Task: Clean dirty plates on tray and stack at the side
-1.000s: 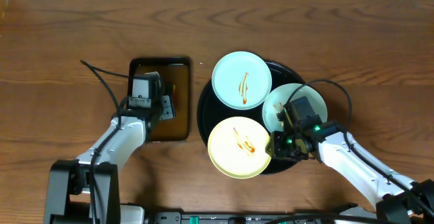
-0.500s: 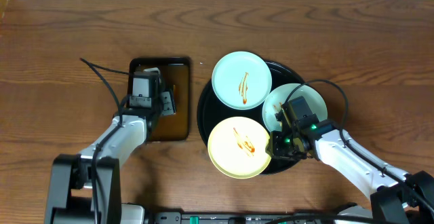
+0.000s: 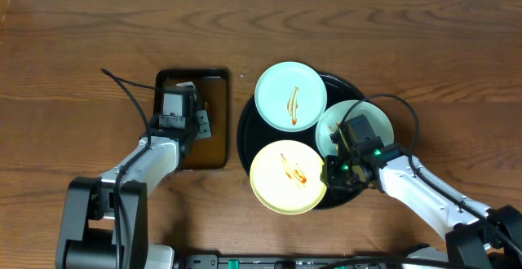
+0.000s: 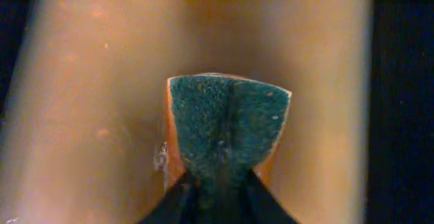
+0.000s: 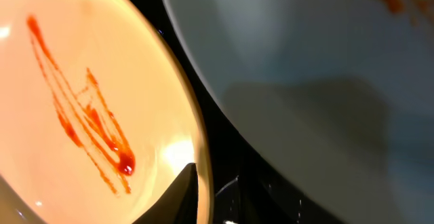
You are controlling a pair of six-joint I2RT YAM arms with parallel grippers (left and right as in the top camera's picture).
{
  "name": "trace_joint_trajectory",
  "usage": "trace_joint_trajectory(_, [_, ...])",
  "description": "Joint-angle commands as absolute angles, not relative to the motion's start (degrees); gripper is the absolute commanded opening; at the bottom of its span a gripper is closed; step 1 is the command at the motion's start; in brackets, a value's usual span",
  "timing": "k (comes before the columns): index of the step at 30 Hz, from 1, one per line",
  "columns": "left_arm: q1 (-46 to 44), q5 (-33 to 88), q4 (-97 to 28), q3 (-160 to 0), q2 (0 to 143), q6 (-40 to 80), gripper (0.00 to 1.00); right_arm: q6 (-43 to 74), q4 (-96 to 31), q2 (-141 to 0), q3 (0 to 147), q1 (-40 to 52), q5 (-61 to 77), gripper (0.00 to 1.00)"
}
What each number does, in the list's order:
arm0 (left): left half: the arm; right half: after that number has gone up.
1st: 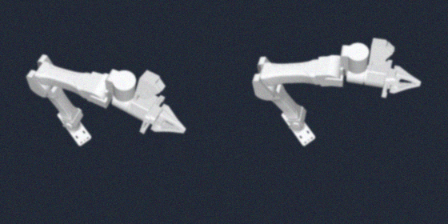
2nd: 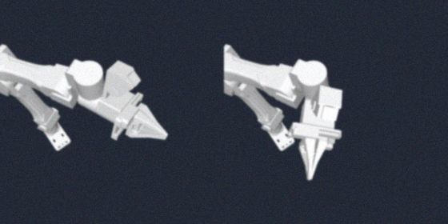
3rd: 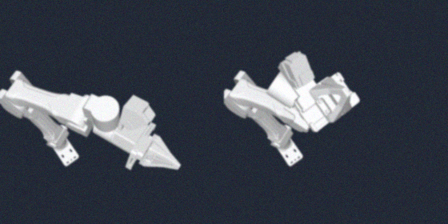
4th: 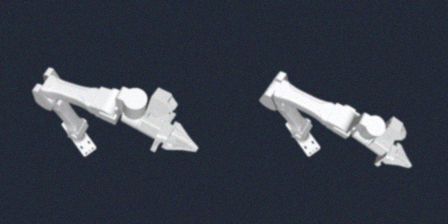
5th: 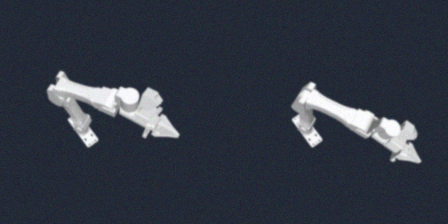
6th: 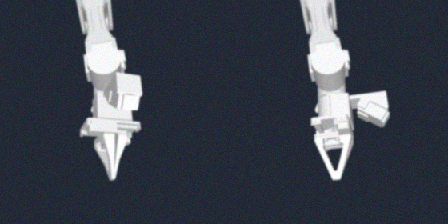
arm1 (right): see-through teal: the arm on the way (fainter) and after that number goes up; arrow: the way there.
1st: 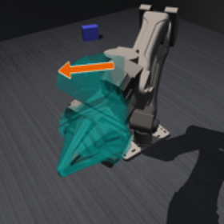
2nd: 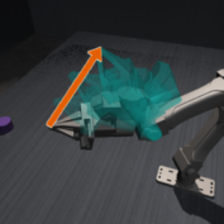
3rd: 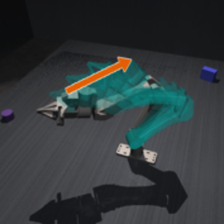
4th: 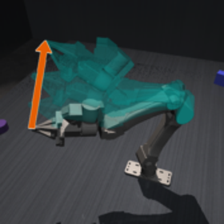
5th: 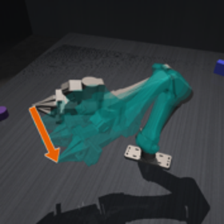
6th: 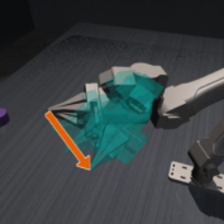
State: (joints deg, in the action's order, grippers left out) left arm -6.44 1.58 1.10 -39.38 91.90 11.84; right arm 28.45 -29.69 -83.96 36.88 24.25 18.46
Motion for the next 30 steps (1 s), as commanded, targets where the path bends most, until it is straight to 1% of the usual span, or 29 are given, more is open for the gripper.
trace_joint_trajectory(1, [-6.31,1.06,0.93,-40.62,92.53,11.49,0.13,25.19,-28.88,-84.25,36.60,24.73,17.08,0.18])
trace_joint_trajectory(2, [-6.31,1.06,0.80,-40.62,92.53,11.49,0.07,25.17,-28.88,-84.25,36.60,24.73,15.35,0.16])
trace_joint_trajectory(8, [-6.31,1.08,0.27,-40.64,91.90,11.49,0.07,21.52,-28.18,-84.25,36.58,24.73,14.46,0.13])
trace_joint_trajectory(9, [-6.31,1.13,0.21,-40.64,91.33,11.51,0.07,21.04,-28.03,-84.25,36.58,24.73,14.50,0.15])
trace_joint_trajectory(10, [-6.31,1.63,0.08,-40.64,90.19,11.49,0.07,20.25,-27.79,-84.25,36.60,24.73,14.98,0.18])
trace_joint_trajectory(12, [-6.31,3.60,0.08,-40.64,87.83,11.49,0.08,18.68,-27.44,-84.25,36.60,24.73,15.97,0.21])
trace_joint_trajectory(14, [-6.31,5.45,0.05,-40.64,85.60,11.49,0.08,17.80,-27.16,-84.25,36.60,24.73,16.67,0.17])
trace_joint_trajectory(16, [-6.31,8.29,-0.21,-40.62,82.70,11.49,0.07,16.38,-26.72,-84.25,36.60,24.73,17.26,0.04])
trace_joint_trajectory(17, [-6.31,9.15,-0.40,-40.62,81.56,11.46,0.08,15.73,-26.55,-84.25,36.60,24.73,17.45,0.01])
trace_joint_trajectory(22, [-6.31,11.25,-4.29,-40.62,75.24,11.46,0.07,15.09,-26.30,-84.25,36.60,24.75,17.43,0.01])
trace_joint_trajectory(24, [-6.55,18.26,-5.76,-40.62,72.69,11.46,0.07,13.76,-25.67,-84.25,36.60,24.75,17.52,0.01])
trace_joint_trajectory(26, [-7.16,20.47,-6.02,-40.62,71.90,11.49,0.07,12.99,-25.19,-84.25,36.60,24.73,17.58,0.01])
trace_joint_trajectory(30, [-9.26,20.51,-6.17,-40.62,71.68,11.46,0.07,12.95,-24.18,-84.25,36.58,24.73,17.39,0.01])
